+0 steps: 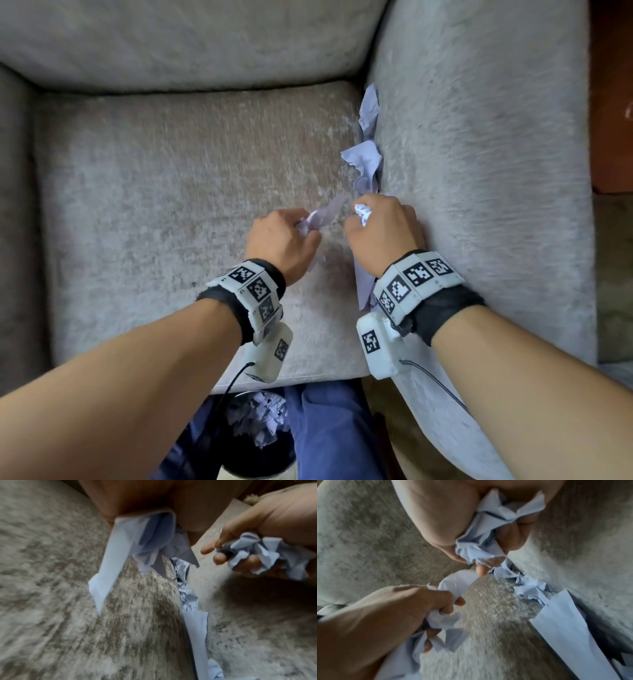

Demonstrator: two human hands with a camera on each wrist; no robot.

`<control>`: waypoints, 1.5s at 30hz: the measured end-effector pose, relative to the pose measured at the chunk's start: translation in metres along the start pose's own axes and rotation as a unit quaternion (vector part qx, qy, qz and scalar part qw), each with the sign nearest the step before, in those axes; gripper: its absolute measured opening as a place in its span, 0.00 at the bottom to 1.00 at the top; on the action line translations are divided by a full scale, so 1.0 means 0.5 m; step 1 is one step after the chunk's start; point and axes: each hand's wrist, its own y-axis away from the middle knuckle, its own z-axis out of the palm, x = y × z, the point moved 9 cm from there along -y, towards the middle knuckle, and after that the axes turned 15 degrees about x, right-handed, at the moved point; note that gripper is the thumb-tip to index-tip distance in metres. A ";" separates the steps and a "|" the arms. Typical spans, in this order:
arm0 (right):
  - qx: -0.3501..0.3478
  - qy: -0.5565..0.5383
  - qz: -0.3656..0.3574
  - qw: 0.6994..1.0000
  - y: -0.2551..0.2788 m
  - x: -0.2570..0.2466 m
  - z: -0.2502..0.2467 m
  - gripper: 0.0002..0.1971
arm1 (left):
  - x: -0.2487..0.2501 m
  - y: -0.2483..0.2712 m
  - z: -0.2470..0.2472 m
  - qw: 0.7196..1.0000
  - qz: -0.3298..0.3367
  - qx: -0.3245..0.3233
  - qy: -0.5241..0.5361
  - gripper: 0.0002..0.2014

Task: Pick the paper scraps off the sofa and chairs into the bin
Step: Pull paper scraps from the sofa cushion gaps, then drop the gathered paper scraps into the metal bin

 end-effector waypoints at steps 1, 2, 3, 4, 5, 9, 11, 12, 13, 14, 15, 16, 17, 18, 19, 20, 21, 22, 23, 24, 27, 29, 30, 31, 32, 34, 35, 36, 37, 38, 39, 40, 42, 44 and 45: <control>-0.008 0.002 -0.001 1.000 0.008 -0.008 0.005 0.20 | -0.008 0.001 -0.014 1.000 -0.007 0.009 0.003 0.18; -0.015 0.006 0.000 1.000 0.017 -0.016 0.012 0.18 | -0.017 0.004 -0.028 1.000 -0.011 0.019 0.006 0.19; -0.018 0.009 -0.008 1.000 0.027 -0.027 0.017 0.16 | -0.028 0.008 -0.039 0.999 -0.018 0.025 0.009 0.20; -0.022 0.008 -0.016 1.000 0.037 -0.039 0.023 0.12 | -0.040 0.015 -0.051 0.999 -0.021 0.031 0.015 0.19; -0.026 0.005 -0.023 0.999 0.049 -0.051 0.030 0.07 | -0.054 0.023 -0.061 0.999 -0.026 0.034 0.020 0.19; -0.043 0.003 -0.035 0.998 0.116 -0.085 0.076 0.12 | -0.121 0.078 -0.073 0.999 -0.042 0.001 0.027 0.14; -0.060 0.016 -0.031 0.998 0.165 -0.096 0.110 0.13 | -0.164 0.115 -0.075 0.998 -0.050 -0.026 0.036 0.14; -0.069 0.021 -0.030 0.997 0.192 -0.101 0.130 0.14 | -0.190 0.134 -0.081 0.997 -0.057 -0.033 0.041 0.14; -0.076 0.026 -0.029 0.996 0.220 -0.107 0.144 0.14 | -0.217 0.153 -0.088 0.996 -0.067 -0.038 0.046 0.15; -0.082 0.030 -0.025 0.996 0.248 -0.112 0.157 0.16 | -0.243 0.174 -0.094 0.995 -0.078 -0.045 0.048 0.15; -0.083 0.030 -0.022 0.996 0.275 -0.115 0.164 0.18 | -0.265 0.196 -0.098 0.994 -0.085 -0.053 0.045 0.15; -0.082 0.028 -0.016 0.996 0.301 -0.117 0.170 0.19 | -0.286 0.219 -0.101 0.994 -0.086 -0.063 0.039 0.15; -0.081 0.028 -0.006 0.996 0.328 -0.116 0.177 0.18 | -0.304 0.243 -0.102 0.993 -0.085 -0.074 0.033 0.15; -0.081 0.030 0.005 0.996 0.355 -0.110 0.184 0.17 | -0.320 0.267 -0.101 0.992 -0.084 -0.086 0.029 0.13; -0.083 0.033 0.020 0.996 0.384 -0.099 0.192 0.14 | -0.333 0.290 -0.099 0.991 -0.081 -0.100 0.028 0.12; -0.089 0.037 0.037 0.995 0.412 -0.087 0.202 0.13 | -0.344 0.312 -0.096 0.990 -0.078 -0.116 0.029 0.12; -0.103 0.044 0.052 0.992 0.441 -0.075 0.216 0.12 | -0.355 0.333 -0.090 0.988 -0.076 -0.130 0.034 0.12; -0.121 0.051 0.059 0.990 0.468 -0.065 0.235 0.11 | -0.367 0.351 -0.086 0.986 -0.076 -0.142 0.038 0.14; -0.140 0.058 0.056 0.987 0.494 -0.057 0.257 0.10 | -0.380 0.370 -0.080 0.985 -0.080 -0.149 0.040 0.16; -0.160 0.068 0.050 0.984 0.517 -0.048 0.283 0.08 | -0.398 0.389 -0.072 0.983 -0.088 -0.152 0.043 0.19; -0.214 0.091 0.022 0.972 0.571 -0.025 0.366 0.07 | -0.455 0.444 -0.039 0.978 -0.116 -0.163 0.052 0.24; -0.242 0.103 -0.001 0.965 0.594 -0.011 0.416 0.07 | -0.495 0.478 -0.017 0.975 -0.137 -0.168 0.042 0.23; -0.263 0.113 -0.009 0.958 0.604 0.001 0.445 0.07 | -0.519 0.497 -0.004 0.973 -0.153 -0.167 0.036 0.22; -0.286 0.123 -0.008 0.950 0.620 0.021 0.472 0.07 | -0.539 0.522 0.012 0.969 -0.172 -0.174 0.030 0.21; -0.302 0.132 -0.006 0.944 0.633 0.041 0.497 0.07 | -0.559 0.547 0.030 0.964 -0.190 -0.185 0.024 0.20; -0.333 0.153 -0.014 0.930 0.653 0.069 0.549 0.06 | -0.595 0.588 0.069 0.954 -0.217 -0.208 0.003 0.18; -0.346 0.159 -0.016 0.924 0.663 0.086 0.572 0.05 | -0.608 0.606 0.088 0.949 -0.225 -0.222 -0.016 0.17; -0.353 0.165 -0.016 0.921 0.669 0.102 0.591 0.06 | -0.621 0.619 0.108 0.944 -0.233 -0.232 -0.040 0.15; -0.358 0.169 -0.010 0.918 0.675 0.116 0.607 0.07 | -0.636 0.630 0.128 0.937 -0.246 -0.240 -0.063 0.13; -0.363 0.171 -0.004 0.916 0.681 0.129 0.622 0.08 | -0.651 0.641 0.146 0.929 -0.263 -0.248 -0.078 0.13; -0.367 0.172 -0.002 0.914 0.686 0.141 0.637 0.11 | -0.665 0.652 0.165 0.921 -0.280 -0.256 -0.089 0.15; -0.371 0.174 -0.001 0.912 0.691 0.154 0.652 0.13 | -0.678 0.664 0.186 0.913 -0.292 -0.268 -0.097 0.16; -0.377 0.176 0.010 0.909 0.703 0.181 0.676 0.16 | -0.695 0.692 0.227 0.898 -0.302 -0.302 -0.103 0.18; -0.382 0.167 0.030 0.908 0.717 0.205 0.691 0.19 | -0.706 0.711 0.251 0.891 -0.311 -0.314 -0.105 0.17; -0.385 0.165 0.037 0.907 0.723 0.216 0.696 0.21 | -0.709 0.716 0.259 0.889 -0.313 -0.317 -0.105 0.16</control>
